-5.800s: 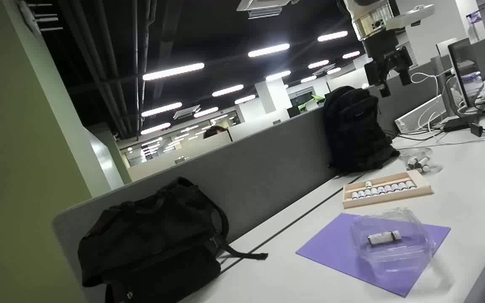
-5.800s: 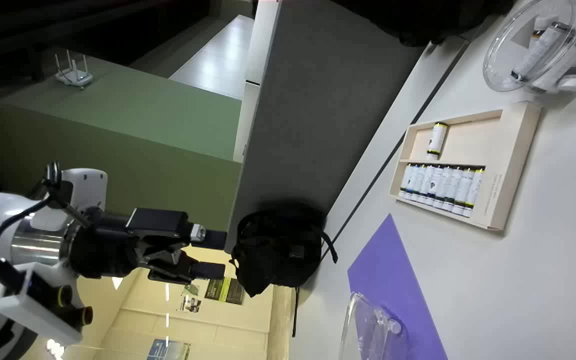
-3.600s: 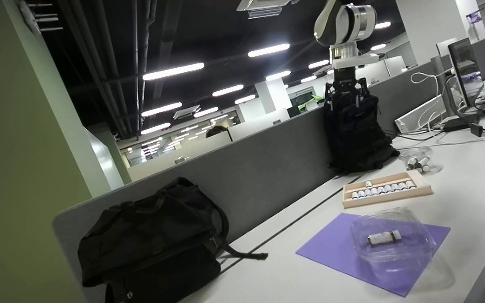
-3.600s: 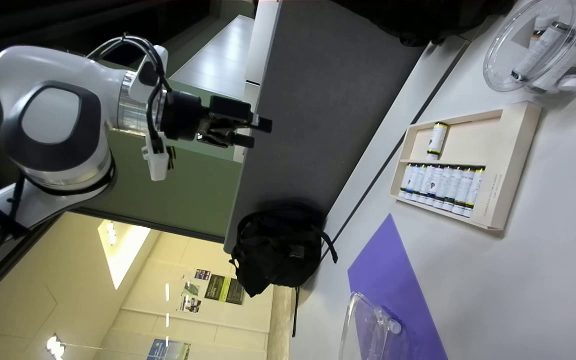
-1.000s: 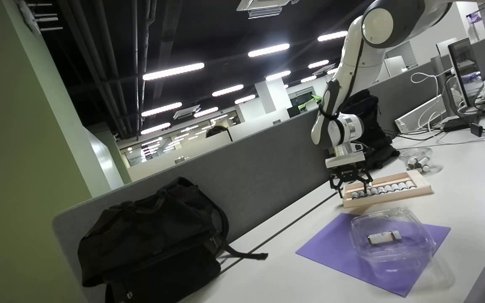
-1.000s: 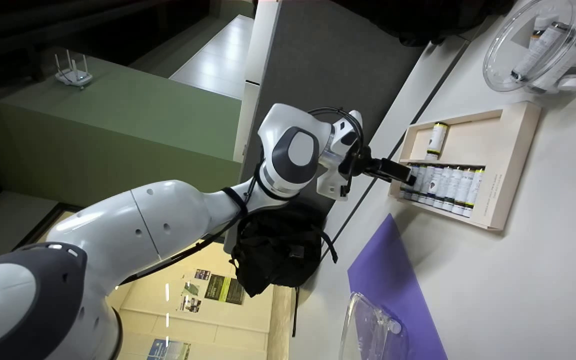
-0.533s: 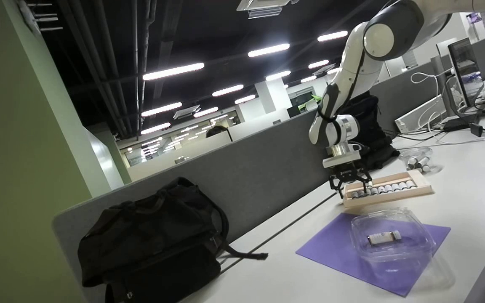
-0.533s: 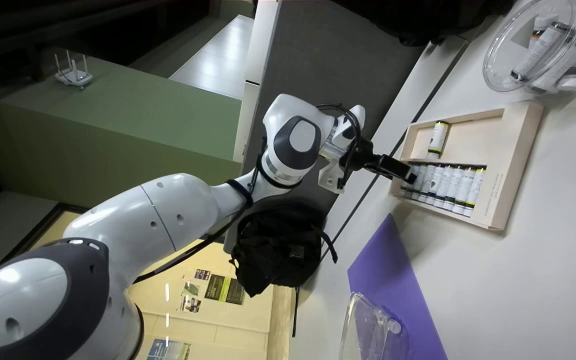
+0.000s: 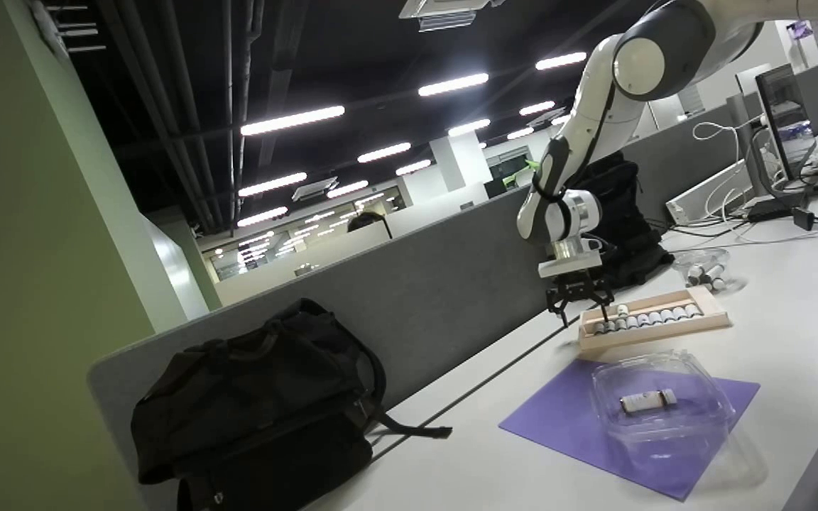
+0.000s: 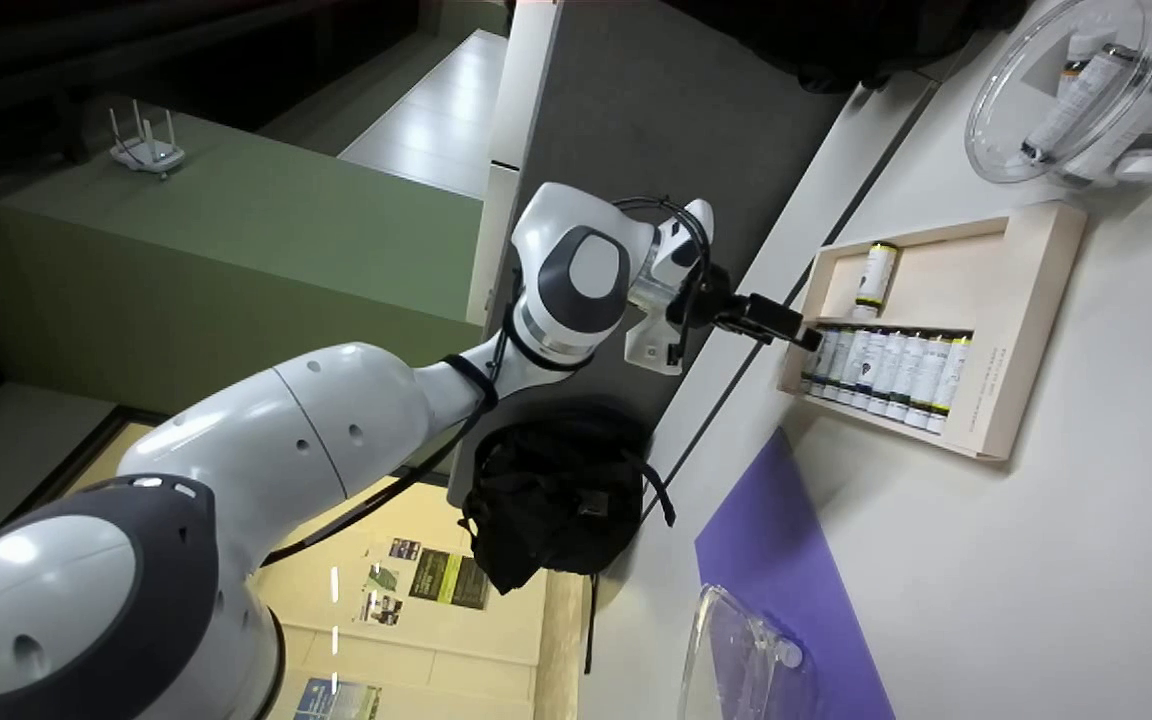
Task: Move one bottle from the bottom compartment of the box to the table
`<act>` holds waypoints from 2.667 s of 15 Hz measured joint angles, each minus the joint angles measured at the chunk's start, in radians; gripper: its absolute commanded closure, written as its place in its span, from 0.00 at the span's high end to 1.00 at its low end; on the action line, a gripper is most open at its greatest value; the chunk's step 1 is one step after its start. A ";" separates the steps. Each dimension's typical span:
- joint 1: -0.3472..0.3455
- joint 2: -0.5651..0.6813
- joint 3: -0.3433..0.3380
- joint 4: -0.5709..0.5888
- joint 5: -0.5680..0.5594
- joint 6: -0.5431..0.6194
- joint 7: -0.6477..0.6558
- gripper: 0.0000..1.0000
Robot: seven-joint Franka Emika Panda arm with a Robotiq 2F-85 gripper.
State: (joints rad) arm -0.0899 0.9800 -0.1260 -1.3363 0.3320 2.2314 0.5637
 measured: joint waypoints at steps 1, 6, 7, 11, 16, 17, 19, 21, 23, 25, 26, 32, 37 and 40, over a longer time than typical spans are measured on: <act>-0.001 -0.005 -0.001 -0.001 -0.004 -0.029 -0.001 1.00; -0.004 -0.044 -0.017 -0.014 -0.043 -0.160 -0.001 1.00; -0.004 -0.050 -0.020 -0.018 -0.048 -0.167 -0.001 1.00; -0.005 -0.059 -0.031 -0.027 -0.061 -0.170 -0.001 1.00; -0.007 -0.040 -0.036 -0.028 -0.064 -0.184 0.000 1.00; -0.008 -0.034 -0.036 -0.028 -0.064 -0.184 -0.001 1.00; -0.010 -0.024 -0.035 -0.028 -0.061 -0.177 -0.003 1.00; -0.014 -0.015 -0.029 -0.028 -0.056 -0.153 -0.021 1.00; -0.019 -0.010 -0.023 -0.028 -0.056 -0.135 -0.037 1.00; -0.023 -0.007 -0.021 -0.028 -0.056 -0.125 -0.049 1.00; -0.024 -0.007 -0.021 -0.028 -0.056 -0.125 -0.051 1.00; -0.027 0.001 -0.022 -0.013 -0.057 -0.157 -0.052 1.00; -0.004 0.007 -0.037 -0.011 -0.090 -0.095 -0.032 1.00; 0.016 0.013 -0.044 -0.007 -0.113 -0.078 -0.013 1.00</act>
State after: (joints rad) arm -0.0736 0.9926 -0.1703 -1.3433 0.2187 2.1535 0.5505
